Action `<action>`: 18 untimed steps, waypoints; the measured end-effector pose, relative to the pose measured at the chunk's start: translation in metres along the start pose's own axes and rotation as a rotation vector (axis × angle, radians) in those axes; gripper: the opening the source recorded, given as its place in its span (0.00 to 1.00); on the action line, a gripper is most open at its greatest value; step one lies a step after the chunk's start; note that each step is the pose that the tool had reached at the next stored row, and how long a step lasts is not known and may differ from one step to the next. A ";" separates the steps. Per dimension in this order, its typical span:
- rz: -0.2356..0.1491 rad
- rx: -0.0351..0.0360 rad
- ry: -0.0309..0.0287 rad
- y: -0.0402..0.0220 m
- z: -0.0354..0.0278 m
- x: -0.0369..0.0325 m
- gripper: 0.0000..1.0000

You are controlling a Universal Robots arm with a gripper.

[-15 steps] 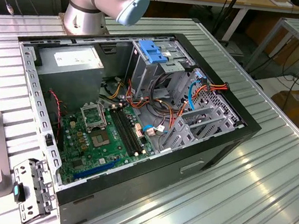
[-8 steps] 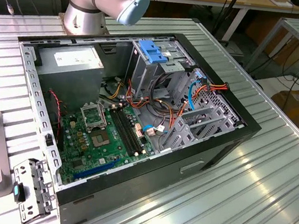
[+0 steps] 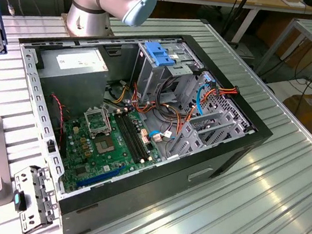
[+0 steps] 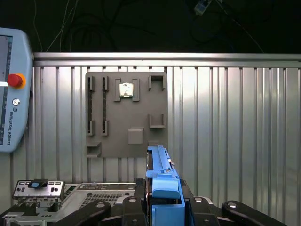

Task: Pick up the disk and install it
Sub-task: 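Pick up the disk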

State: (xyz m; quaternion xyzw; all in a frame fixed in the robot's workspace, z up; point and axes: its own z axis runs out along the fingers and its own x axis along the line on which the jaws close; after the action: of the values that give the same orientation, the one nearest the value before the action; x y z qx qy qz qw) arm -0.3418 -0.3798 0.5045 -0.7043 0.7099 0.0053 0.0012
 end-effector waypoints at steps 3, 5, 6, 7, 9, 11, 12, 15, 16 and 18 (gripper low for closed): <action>0.000 -0.0007 0.0000 -0.0063 -0.0001 0.0000 0.37; 0.001 -0.0011 0.0000 -0.0101 -0.0001 0.0000 0.37; 0.001 -0.0014 0.0001 -0.0113 -0.0001 0.0000 0.37; 0.001 -0.0015 0.0000 -0.0132 -0.0001 0.0000 0.37; 0.001 -0.0019 0.0001 -0.0161 -0.0002 0.0000 0.37; 0.001 -0.0022 0.0001 -0.0189 -0.0001 0.0000 0.37; 0.001 -0.0022 0.0000 -0.0200 -0.0001 0.0000 0.37; 0.001 -0.0026 0.0000 -0.0237 -0.0001 0.0000 0.37; 0.001 -0.0028 0.0000 -0.0250 -0.0002 0.0000 0.37; 0.001 -0.0030 0.0000 -0.0280 -0.0001 0.0000 0.37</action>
State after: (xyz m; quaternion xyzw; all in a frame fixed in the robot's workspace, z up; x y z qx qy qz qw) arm -0.3138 -0.3800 0.5045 -0.7038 0.7104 0.0064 0.0001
